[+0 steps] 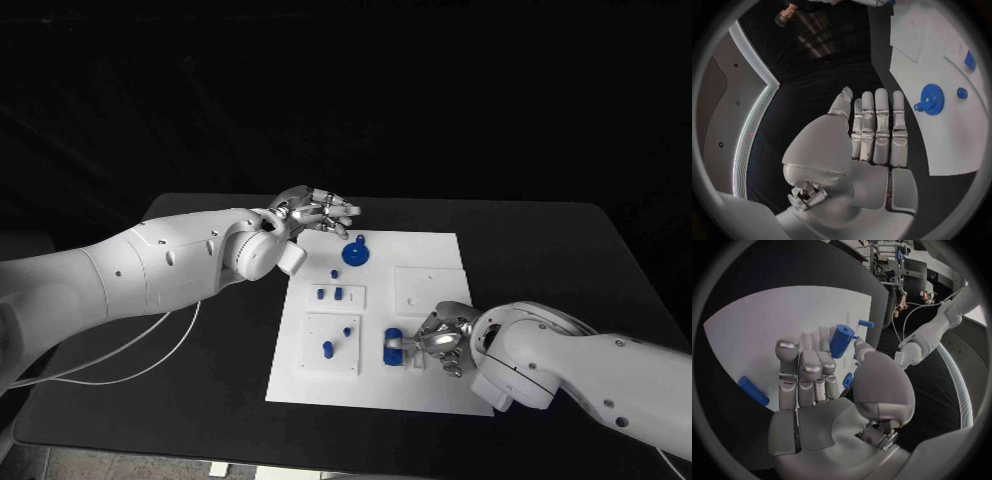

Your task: Assemble the parts on the task board

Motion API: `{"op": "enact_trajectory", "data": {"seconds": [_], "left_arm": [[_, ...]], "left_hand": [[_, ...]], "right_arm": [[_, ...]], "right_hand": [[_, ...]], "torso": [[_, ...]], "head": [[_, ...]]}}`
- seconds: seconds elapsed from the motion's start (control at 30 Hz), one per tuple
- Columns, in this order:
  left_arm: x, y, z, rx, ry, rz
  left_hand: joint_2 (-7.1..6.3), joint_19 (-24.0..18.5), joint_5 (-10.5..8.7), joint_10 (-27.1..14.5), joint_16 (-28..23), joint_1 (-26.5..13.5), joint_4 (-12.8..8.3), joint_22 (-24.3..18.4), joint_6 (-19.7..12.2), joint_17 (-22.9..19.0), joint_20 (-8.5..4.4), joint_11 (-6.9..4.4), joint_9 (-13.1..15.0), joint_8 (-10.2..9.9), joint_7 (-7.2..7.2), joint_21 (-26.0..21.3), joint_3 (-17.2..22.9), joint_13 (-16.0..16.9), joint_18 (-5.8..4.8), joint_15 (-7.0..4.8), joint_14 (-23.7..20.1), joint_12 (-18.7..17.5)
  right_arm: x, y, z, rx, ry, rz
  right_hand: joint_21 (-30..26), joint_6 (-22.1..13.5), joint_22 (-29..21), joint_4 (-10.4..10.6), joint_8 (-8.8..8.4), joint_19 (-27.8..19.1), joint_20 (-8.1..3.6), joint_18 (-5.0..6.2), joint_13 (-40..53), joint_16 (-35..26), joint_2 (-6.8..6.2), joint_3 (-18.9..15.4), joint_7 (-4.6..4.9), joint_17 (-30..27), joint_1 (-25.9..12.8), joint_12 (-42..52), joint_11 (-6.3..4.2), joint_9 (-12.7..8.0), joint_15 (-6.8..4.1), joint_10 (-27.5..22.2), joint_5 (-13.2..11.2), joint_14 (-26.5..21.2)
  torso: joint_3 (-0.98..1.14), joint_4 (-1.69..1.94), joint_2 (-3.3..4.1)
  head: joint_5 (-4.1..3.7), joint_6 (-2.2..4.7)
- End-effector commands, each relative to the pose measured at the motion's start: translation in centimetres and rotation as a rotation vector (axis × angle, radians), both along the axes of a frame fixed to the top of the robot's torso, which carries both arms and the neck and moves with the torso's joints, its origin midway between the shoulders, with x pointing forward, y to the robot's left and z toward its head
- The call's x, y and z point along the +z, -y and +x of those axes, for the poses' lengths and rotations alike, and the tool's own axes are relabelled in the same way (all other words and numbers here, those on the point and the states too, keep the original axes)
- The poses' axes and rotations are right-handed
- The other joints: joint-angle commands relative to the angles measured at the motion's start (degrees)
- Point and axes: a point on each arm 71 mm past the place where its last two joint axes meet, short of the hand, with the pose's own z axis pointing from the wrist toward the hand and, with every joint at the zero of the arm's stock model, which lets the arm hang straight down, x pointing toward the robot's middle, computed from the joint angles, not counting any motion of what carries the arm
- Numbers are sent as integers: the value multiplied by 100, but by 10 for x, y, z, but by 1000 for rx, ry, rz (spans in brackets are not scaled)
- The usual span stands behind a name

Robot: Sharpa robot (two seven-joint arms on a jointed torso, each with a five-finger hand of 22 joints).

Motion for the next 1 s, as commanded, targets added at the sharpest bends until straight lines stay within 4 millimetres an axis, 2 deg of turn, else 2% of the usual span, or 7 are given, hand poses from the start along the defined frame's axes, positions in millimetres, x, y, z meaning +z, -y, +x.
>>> {"op": "enact_trajectory", "data": {"seconds": [0.03,0.17,0.23,0.43,0.7,0.83,1.0], "left_arm": [[1,2,-1,-16,-2,-8],[1,2,-1,-16,-2,-8],[1,1,-1,-15,-2,-8],[1,0,-1,-13,-2,-7],[0,0,-1,-14,-3,-7],[0,-1,-1,-15,-4,-6],[0,0,-1,-16,-5,-6]], "left_hand": [[14,53,10,-43,34,31,9,-3,-2,-8,-1,12,-5,-30,15,20,-40,-9,-84,14,-35,18],[14,53,10,-43,34,31,9,-3,-2,-8,-1,12,-5,-30,15,20,-40,-9,-84,14,-35,18],[14,53,10,-43,34,31,9,-3,-2,-8,-1,12,-5,-30,15,20,-40,-9,-84,14,-35,18],[10,50,13,-49,35,39,5,-2,-4,-10,0,12,-1,-27,14,17,-40,-9,-84,14,-37,18],[10,50,14,-49,35,41,4,-2,-3,-10,0,12,-1,-27,14,17,-39,-9,-84,14,-37,18],[14,49,20,-49,37,48,1,-1,-3,-11,0,11,-1,-28,14,17,-36,-9,-84,14,-39,18],[14,49,20,-49,37,48,1,-1,-3,-11,0,11,-1,-28,14,17,-36,-9,-84,14,-39,18]], "right_arm": [[-1,0,-3,25,-8,-17],[1,0,-5,43,-4,-9],[2,1,-6,49,0,-3],[6,4,-9,68,30,14],[13,6,-13,111,69,66],[13,5,-14,135,66,72],[12,4,-13,144,67,58]], "right_hand": [[-31,-64,425,53,-13,301,-33,-69,-9,-30,-23,-139,3,8,-25,-44,4,-5,-27,-36,-30,13],[-31,-75,428,61,-13,302,-14,-59,-6,-39,137,-736,10,15,98,-38,14,9,-13,-37,-1,20],[-32,-88,430,-192,-15,304,3,-37,-6,-35,600,-1545,15,16,169,-12,18,58,-4,-35,467,24],[34,-53,444,-815,-18,307,4,-32,-8,2,819,-1657,3,32,259,50,14,128,-5,-11,592,26],[88,15,452,-1298,-15,305,-1,-33,12,12,779,-1583,-6,33,543,93,4,130,-14,14,1163,24],[97,49,455,-1412,-17,300,-5,-39,15,18,703,-1483,-9,42,695,92,1,122,-16,9,1500,24],[100,104,456,-1346,-16,301,-8,-47,16,24,592,-1148,-22,55,724,94,-8,101,-22,17,1539,25]], "torso": [[1,-4,0],[4,-3,-1],[6,-6,-1],[6,-5,0],[6,-7,-1],[4,-3,1],[-1,0,3]], "head": [[-1,4],[-1,4],[-1,10],[-15,12],[-30,24],[-39,15],[-53,5]]}}
